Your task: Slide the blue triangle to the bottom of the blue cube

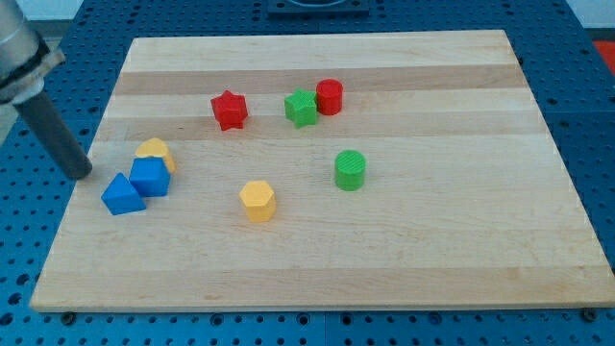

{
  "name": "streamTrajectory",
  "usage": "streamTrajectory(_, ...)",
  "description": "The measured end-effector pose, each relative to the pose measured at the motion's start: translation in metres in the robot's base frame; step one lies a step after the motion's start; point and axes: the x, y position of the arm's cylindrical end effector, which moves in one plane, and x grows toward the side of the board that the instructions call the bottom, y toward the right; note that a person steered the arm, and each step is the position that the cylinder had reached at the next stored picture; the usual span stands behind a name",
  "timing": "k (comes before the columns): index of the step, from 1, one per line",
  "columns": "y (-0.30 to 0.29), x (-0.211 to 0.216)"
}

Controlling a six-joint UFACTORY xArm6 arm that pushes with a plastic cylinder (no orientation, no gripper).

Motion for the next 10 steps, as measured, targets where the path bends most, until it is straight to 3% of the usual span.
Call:
streamTrajectory(7,0.033,0.088)
streamTrajectory(8,0.012,0.065)
streamTrajectory(10,0.007,-0.046)
